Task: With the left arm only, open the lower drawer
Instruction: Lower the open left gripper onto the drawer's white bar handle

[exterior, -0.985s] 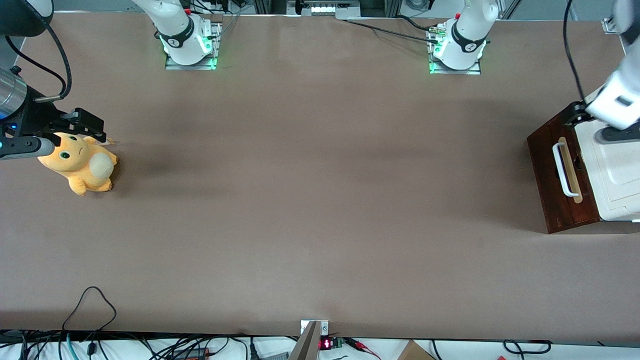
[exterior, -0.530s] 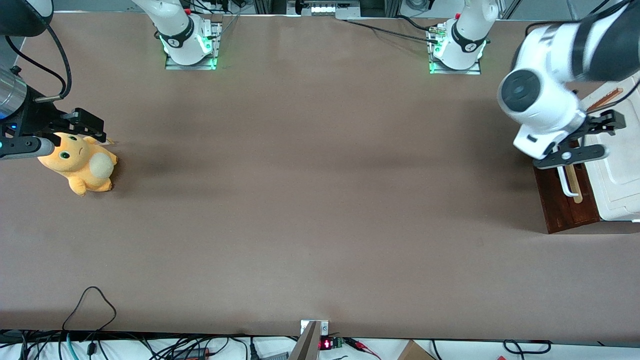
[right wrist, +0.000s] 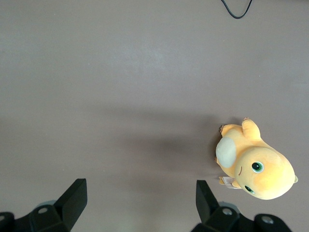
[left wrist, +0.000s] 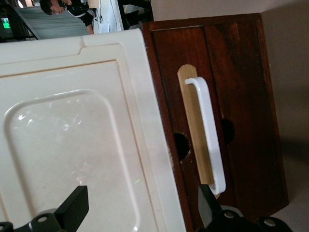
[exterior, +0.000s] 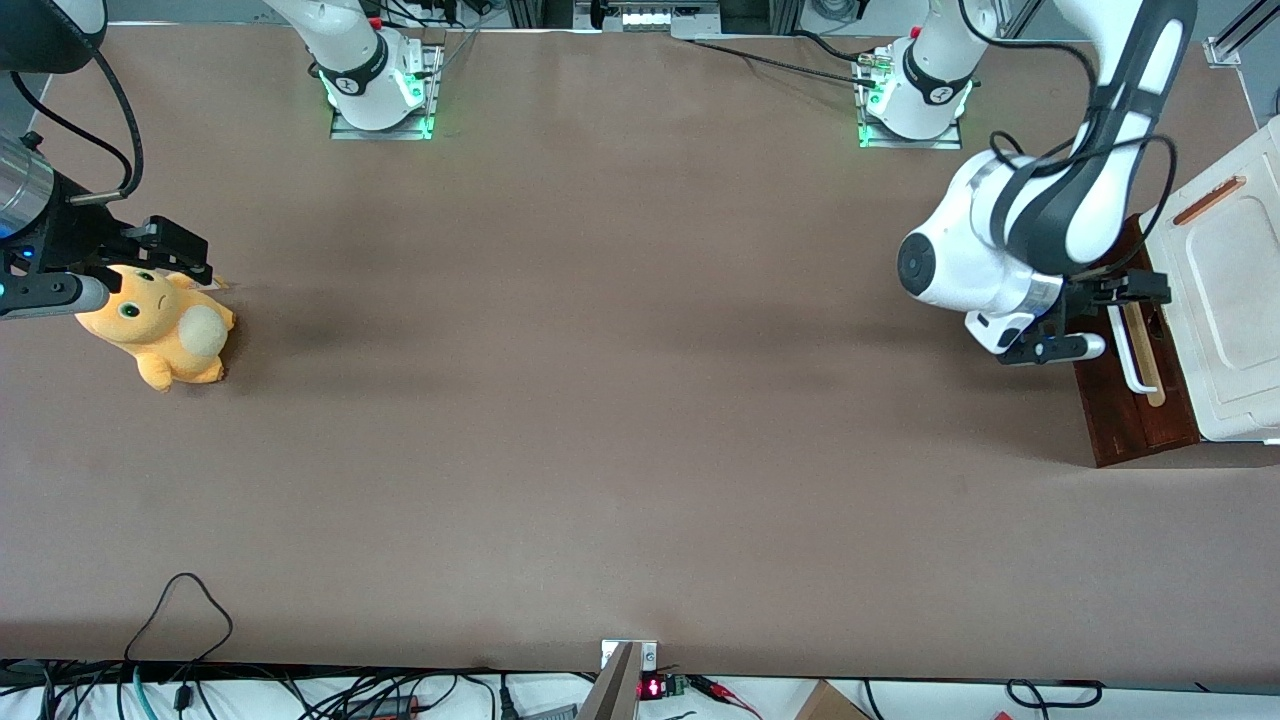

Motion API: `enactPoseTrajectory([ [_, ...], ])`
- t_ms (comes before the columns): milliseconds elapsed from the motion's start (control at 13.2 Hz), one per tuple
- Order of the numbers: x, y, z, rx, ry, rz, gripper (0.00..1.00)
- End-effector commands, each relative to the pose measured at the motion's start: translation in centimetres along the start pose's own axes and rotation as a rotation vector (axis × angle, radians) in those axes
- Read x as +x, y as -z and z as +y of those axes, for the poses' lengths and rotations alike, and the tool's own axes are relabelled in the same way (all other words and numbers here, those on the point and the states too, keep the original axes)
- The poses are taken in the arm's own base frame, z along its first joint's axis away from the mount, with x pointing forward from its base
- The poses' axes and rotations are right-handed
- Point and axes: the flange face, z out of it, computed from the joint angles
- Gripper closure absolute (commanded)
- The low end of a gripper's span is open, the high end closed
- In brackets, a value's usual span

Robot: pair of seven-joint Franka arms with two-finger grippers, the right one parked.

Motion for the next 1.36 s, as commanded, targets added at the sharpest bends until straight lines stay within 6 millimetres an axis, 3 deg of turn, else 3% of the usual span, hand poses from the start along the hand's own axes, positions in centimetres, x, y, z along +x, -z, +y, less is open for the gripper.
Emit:
enactPoseTrajectory([
  [0,0.6,-1.0,1.7,0.049,-0.017,-0.002,0.00],
  [152,-0.3,-2.3,3.2,0.058,-0.056,-0.027,0.00],
  [530,-0.6,-1.7,2.2,0.006,-0.097,-0.081,0.00],
  [606,-0.2,-2.4,3.5,0.010,-0.083,-0.084,0.00],
  [682,-0.1,-3.2,5.9,0.043,-0.049,-0.085,0.00],
  [758,0.1,-5.4,8.5,0.116,-0.003,-0.069,0.00],
  [833,-0.2,-6.7,9.6,0.168,0.005,-0.041,0.00],
  [985,0.0,-7.9,9.5,0.220,0.000,-0.021,0.00],
  [1212,-0.2,-11.6,12.3,0.312,0.054,0.021,0.00],
  [1288,-0.2,-11.8,12.5,0.317,0.070,0.023,0.00],
])
